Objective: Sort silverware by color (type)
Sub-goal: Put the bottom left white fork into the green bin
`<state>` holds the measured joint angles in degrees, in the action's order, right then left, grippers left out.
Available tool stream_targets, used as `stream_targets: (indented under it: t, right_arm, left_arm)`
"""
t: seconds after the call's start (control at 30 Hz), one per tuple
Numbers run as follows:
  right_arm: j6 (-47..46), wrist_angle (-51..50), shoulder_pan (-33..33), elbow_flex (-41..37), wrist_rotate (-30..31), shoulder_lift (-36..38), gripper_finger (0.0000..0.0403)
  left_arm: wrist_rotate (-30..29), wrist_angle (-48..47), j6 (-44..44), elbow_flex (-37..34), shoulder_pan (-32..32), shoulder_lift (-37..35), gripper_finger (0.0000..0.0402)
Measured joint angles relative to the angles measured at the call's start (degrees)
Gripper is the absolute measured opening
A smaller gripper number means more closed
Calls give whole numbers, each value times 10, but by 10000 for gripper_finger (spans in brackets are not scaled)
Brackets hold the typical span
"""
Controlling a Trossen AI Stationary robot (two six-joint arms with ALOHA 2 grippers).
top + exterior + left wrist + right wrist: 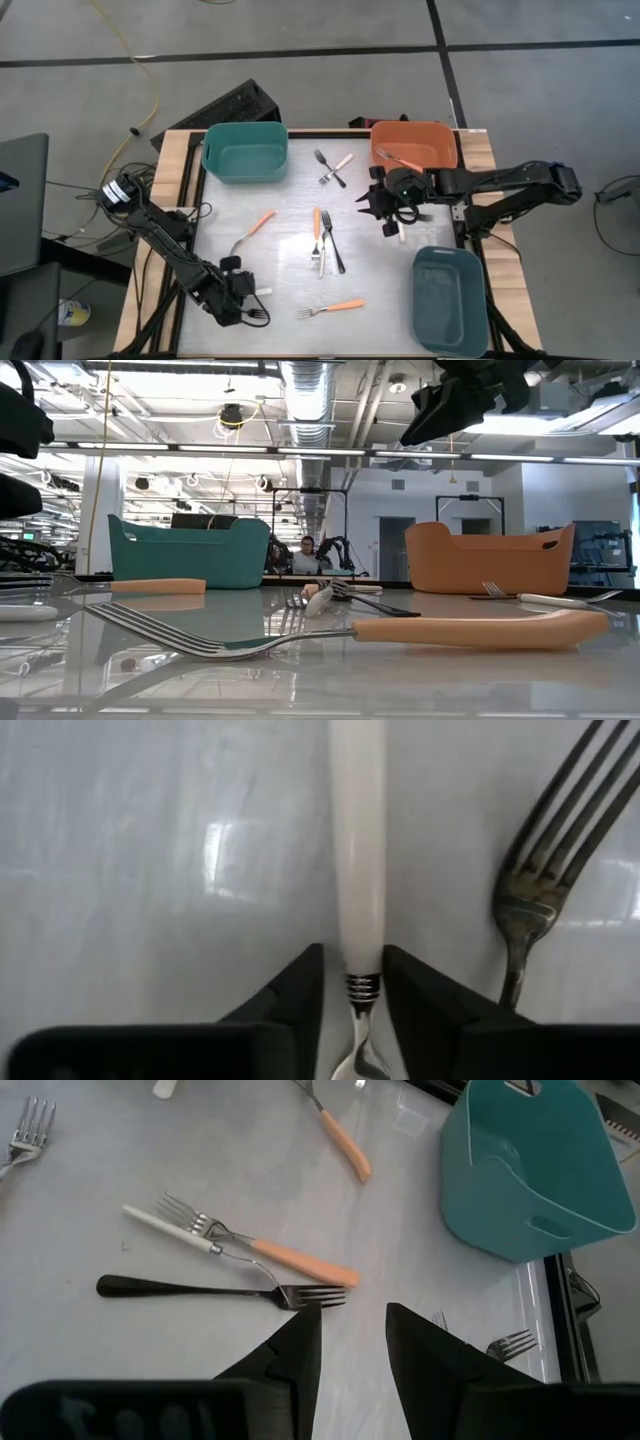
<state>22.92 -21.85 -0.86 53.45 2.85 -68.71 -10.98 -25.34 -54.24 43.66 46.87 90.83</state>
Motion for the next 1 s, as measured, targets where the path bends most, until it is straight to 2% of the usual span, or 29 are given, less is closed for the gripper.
stream_targets:
  t: [0.2, 0.4, 0.57, 0.7, 1.0]
  right_arm:
    - [-5, -6, 0, 0, 0, 0, 137]
    - [-15, -20, 2, 0, 0, 0, 137]
    - [-21, -36, 2, 0, 0, 0, 137]
    - [-32, -42, 2, 0, 0, 0, 137]
    - [-50, -67, 4, 0, 0, 0, 137]
  left_arm:
    - [-14, -7, 0, 0, 0, 1, 17]
    - [-40, -8, 14, -1, -3, 1, 23]
    - [-48, -7, 64, 0, -18, -17, 26]
    - [-89, -11, 112, 7, -44, -38, 27]
    - [-75, -18, 230, 38, -132, -87, 28]
